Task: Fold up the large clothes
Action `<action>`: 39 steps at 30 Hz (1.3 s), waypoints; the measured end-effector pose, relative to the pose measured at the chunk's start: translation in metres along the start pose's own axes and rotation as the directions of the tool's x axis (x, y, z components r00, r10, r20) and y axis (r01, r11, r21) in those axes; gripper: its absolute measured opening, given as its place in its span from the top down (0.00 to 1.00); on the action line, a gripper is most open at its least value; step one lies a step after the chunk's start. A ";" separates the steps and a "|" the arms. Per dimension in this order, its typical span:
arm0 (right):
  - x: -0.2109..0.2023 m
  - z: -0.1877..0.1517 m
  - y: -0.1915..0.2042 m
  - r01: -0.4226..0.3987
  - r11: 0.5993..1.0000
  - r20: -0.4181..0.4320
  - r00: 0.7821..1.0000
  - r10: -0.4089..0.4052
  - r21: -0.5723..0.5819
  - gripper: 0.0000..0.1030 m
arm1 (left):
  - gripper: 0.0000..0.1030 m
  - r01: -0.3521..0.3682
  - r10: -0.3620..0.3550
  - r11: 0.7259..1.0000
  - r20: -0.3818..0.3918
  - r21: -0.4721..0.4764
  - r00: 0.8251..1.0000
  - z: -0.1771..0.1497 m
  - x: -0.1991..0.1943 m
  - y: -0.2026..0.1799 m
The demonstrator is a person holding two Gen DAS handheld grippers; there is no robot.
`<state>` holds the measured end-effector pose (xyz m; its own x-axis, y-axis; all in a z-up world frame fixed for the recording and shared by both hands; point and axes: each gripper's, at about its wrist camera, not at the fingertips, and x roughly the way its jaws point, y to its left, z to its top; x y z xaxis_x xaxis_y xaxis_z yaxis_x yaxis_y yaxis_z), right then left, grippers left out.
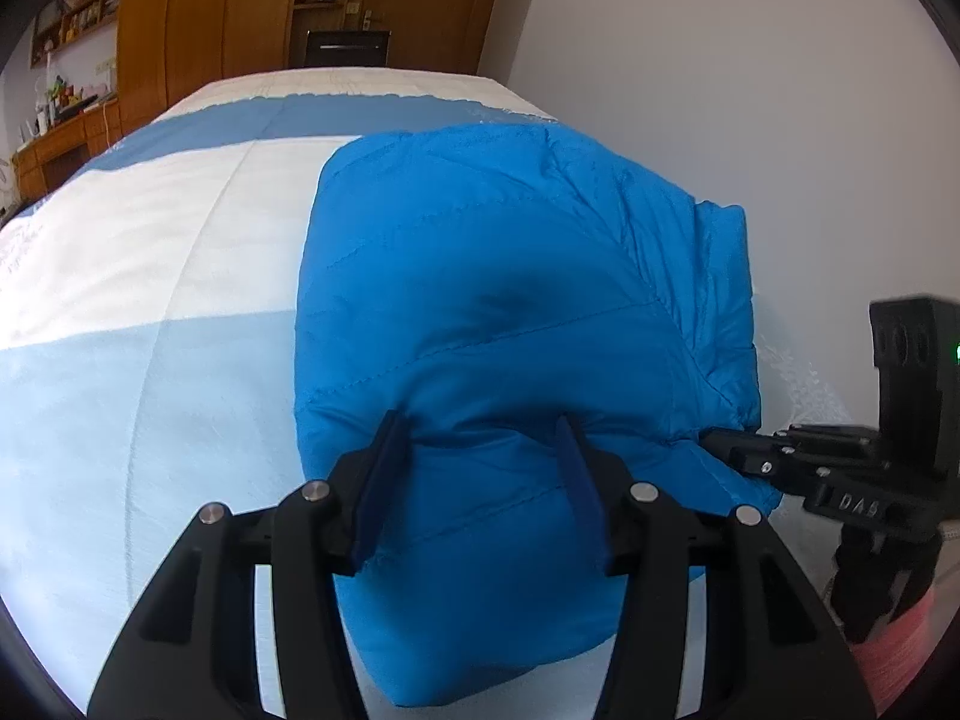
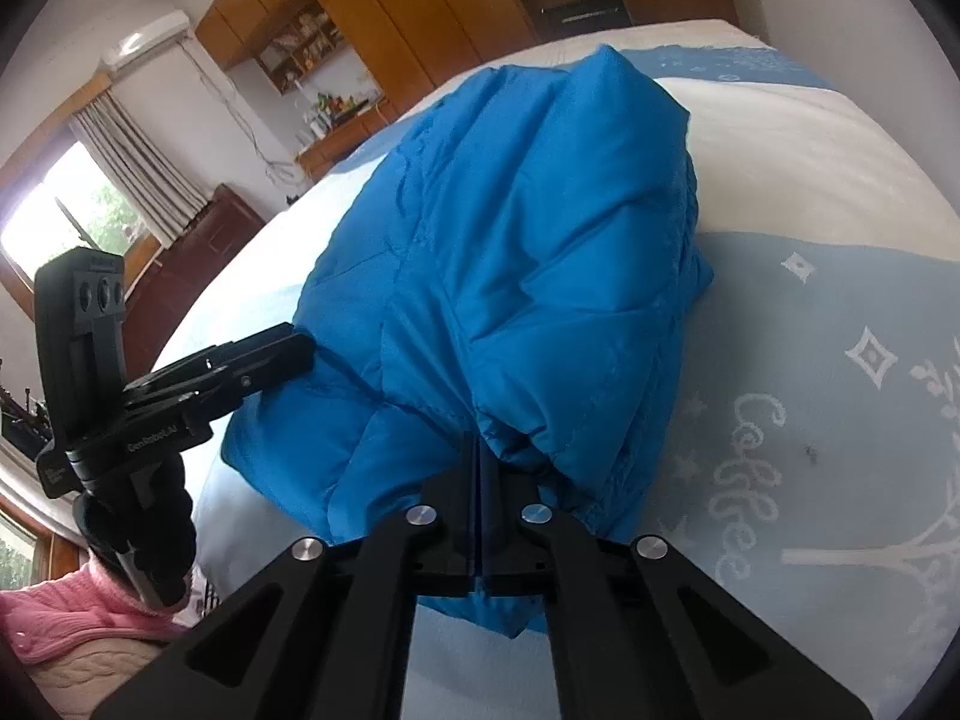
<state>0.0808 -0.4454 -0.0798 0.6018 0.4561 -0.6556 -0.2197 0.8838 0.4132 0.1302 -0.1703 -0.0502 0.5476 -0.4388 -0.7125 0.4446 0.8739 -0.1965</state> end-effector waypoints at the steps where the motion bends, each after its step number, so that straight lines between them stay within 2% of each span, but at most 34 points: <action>1: 0.001 -0.004 0.001 0.009 1.000 0.017 1.000 -0.009 -0.008 1.00 | 0.50 0.002 -0.002 1.000 0.001 -0.005 1.000 -0.001 0.001 0.001; 4: -0.003 -0.007 0.005 0.019 1.000 0.029 0.999 -0.018 -0.022 1.00 | 0.50 -0.010 0.010 1.000 0.006 0.000 1.000 -0.003 0.001 0.000; 6: -0.010 0.002 0.007 0.005 1.000 0.018 1.000 -0.004 -0.025 1.00 | 0.51 -0.007 0.007 1.000 -0.004 0.002 1.000 0.003 -0.002 -0.001; 9: -0.032 0.030 0.010 -0.022 0.999 0.046 0.999 0.024 -0.028 1.00 | 0.51 0.036 -0.036 0.999 -0.015 -0.034 0.999 0.026 -0.006 0.006; 11: -0.037 0.052 0.013 -0.001 0.999 0.078 0.997 0.004 -0.048 1.00 | 0.51 0.043 -0.043 0.997 -0.001 -0.061 0.999 0.049 -0.007 0.013; 12: -0.038 0.064 0.013 0.031 0.998 0.102 0.994 -0.026 -0.052 0.97 | 0.51 0.038 -0.038 0.997 -0.001 -0.067 0.999 0.061 -0.004 0.016; 13: -0.037 0.079 0.012 0.061 0.997 0.124 0.991 -0.054 -0.049 0.94 | 0.51 0.032 -0.032 0.996 -0.002 -0.082 0.999 0.073 0.001 0.020; 15: -0.026 0.106 0.006 0.038 0.998 0.121 0.992 -0.032 -0.044 0.94 | 0.51 0.018 -0.019 0.995 -0.014 -0.098 1.000 0.092 0.016 0.025; 19: 0.008 0.130 -0.010 0.066 0.998 0.077 0.995 -0.064 -0.019 0.95 | 0.52 0.013 -0.020 0.995 -0.064 -0.103 0.998 0.107 0.046 0.030; 21: 0.023 0.130 -0.025 0.077 0.997 0.038 0.996 -0.078 0.017 1.00 | 0.51 0.015 -0.025 0.994 -0.089 -0.109 0.996 0.108 0.061 0.032; 23: 0.035 0.120 -0.039 0.083 0.995 -0.010 0.997 -0.082 0.057 1.00 | 0.50 0.031 -0.044 0.993 -0.112 -0.112 0.993 0.109 0.073 0.034; 26: 0.045 0.104 -0.050 0.078 0.994 -0.023 0.997 -0.077 0.076 1.00 | 0.50 0.039 -0.056 0.992 -0.147 -0.116 0.988 0.108 0.086 0.036; 30: 0.045 0.106 -0.049 0.091 0.991 -0.029 0.996 -0.089 0.101 1.00 | 0.52 0.051 -0.075 0.988 -0.166 -0.147 0.983 0.112 0.091 0.041; 32: 0.034 0.109 -0.039 0.116 0.989 -0.013 0.993 -0.115 0.093 1.00 | 0.53 0.045 -0.067 0.988 -0.146 -0.150 0.987 0.111 0.079 0.043; 33: 0.026 0.109 -0.031 0.127 0.988 0.007 0.992 -0.128 0.082 0.95 | 0.53 0.031 -0.050 0.987 -0.123 -0.155 0.991 0.110 0.068 0.043; 36: -0.002 0.105 0.003 0.078 0.997 0.086 0.993 -0.080 0.026 0.95 | 0.55 0.009 -0.013 0.988 -0.027 -0.156 1.000 0.098 0.030 0.038; 39: -0.009 0.091 0.030 0.092 0.995 0.125 0.988 -0.088 -0.030 0.95 | 0.60 0.016 -0.010 0.990 0.043 -0.137 0.999 0.082 0.008 0.026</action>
<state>0.1387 -0.4326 -0.0036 0.7099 0.3600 -0.6054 -0.1859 0.9248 0.3319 0.2043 -0.1680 -0.0057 0.5726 -0.4563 -0.6811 0.3521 0.8871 -0.2984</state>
